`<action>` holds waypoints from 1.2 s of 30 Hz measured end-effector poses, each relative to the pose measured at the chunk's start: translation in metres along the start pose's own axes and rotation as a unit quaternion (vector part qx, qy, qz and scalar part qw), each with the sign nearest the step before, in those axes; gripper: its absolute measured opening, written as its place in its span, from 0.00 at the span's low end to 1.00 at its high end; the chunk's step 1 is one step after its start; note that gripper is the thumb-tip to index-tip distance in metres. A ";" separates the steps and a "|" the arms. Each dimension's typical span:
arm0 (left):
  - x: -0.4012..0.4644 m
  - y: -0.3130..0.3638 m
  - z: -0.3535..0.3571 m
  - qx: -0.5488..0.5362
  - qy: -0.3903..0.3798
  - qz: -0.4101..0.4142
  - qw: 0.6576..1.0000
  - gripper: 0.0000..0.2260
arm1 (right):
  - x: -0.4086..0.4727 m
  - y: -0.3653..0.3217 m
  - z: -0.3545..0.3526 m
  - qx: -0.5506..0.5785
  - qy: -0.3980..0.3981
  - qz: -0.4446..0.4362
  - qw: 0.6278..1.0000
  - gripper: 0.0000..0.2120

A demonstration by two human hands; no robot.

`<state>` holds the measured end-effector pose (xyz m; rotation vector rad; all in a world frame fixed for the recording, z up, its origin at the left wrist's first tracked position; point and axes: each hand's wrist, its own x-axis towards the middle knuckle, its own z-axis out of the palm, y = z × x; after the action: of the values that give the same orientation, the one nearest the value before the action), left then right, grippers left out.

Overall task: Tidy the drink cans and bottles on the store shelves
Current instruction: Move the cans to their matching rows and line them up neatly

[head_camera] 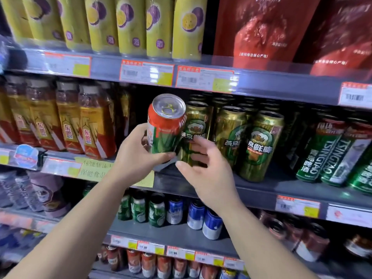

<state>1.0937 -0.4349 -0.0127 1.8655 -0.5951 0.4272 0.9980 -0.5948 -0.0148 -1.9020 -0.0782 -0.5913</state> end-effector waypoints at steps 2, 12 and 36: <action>-0.015 0.014 0.001 0.017 -0.006 0.053 0.998 0.23 | -0.004 -0.008 0.004 0.046 -0.013 -0.004 0.999 0.33; -0.040 0.079 0.110 -0.051 -0.065 0.105 0.991 0.21 | -0.031 0.007 -0.107 0.024 0.070 -0.024 0.997 0.20; -0.040 0.151 0.315 -0.060 -0.095 -0.058 0.992 0.23 | -0.054 0.112 -0.344 -0.225 0.145 0.053 0.962 0.06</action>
<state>0.9766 -0.7658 -0.0326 1.8261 -0.6214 0.1341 0.8615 -0.9335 -0.0355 -2.2135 0.3762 -0.8623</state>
